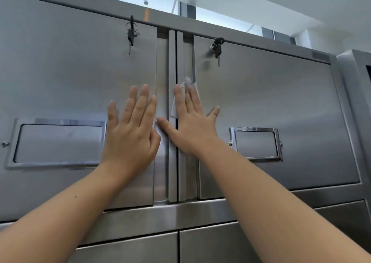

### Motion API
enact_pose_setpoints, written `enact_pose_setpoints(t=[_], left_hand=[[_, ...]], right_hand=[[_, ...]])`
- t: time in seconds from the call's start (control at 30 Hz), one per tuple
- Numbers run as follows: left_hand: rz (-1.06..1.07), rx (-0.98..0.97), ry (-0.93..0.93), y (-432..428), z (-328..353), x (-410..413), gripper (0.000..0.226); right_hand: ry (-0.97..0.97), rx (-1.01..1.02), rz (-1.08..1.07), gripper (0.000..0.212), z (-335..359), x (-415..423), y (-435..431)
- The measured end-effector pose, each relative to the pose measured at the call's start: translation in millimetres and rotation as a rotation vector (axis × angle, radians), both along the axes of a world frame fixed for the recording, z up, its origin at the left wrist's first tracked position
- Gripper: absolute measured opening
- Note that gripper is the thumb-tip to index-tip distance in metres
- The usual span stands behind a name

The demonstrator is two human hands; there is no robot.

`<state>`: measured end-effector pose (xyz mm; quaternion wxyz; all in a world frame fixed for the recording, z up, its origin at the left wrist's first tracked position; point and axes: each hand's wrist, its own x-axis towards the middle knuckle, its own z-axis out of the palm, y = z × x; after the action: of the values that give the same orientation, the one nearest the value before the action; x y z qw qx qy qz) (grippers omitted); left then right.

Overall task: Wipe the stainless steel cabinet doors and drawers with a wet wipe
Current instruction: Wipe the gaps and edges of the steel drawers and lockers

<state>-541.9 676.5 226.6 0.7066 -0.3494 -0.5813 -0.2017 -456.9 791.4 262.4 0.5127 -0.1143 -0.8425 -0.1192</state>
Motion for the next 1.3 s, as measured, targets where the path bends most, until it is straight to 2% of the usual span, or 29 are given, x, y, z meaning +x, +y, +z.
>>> enact_pose_setpoints(t=[0.8, 1.3], left_hand=[[0.047, -0.061, -0.002, -10.5, -39.0, -6.0, 0.060], [0.018, -0.064, -0.014, -11.4, -43.6, -5.1, 0.057]], right_hand=[[-0.006, -0.113, -0.010, 0.081, -150.2, 3.9, -15.3], [0.178, -0.101, 0.096, 0.075, -198.6, 7.4, -23.0]])
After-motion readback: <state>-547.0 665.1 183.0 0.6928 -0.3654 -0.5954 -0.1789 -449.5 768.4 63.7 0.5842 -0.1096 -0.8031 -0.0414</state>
